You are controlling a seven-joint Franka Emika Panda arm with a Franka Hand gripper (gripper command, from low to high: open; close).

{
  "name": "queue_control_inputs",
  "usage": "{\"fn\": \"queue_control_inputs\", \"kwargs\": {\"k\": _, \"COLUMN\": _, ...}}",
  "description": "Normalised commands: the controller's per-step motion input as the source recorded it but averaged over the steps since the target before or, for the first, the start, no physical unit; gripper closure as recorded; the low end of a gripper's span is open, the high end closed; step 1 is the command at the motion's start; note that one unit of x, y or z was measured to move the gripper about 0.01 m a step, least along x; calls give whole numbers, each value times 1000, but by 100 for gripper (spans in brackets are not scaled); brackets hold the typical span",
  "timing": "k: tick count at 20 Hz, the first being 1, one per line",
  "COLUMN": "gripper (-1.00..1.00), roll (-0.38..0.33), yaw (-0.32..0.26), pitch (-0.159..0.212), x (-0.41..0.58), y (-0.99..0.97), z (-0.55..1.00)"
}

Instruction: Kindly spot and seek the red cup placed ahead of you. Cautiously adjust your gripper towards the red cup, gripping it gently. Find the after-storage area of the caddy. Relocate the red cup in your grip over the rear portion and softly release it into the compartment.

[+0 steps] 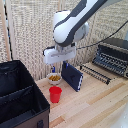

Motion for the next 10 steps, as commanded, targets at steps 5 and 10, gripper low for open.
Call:
{"fn": "queue_control_inputs", "kwargs": {"k": 5, "gripper": -100, "roll": 0, "yaw": 32, "pitch": 23, "x": -226, "y": 69, "z": -374}}
{"fn": "queue_control_inputs", "kwargs": {"k": 10, "gripper": -100, "roll": 0, "yaw": 38, "pitch": 5, "x": -153, "y": 6, "z": -413}}
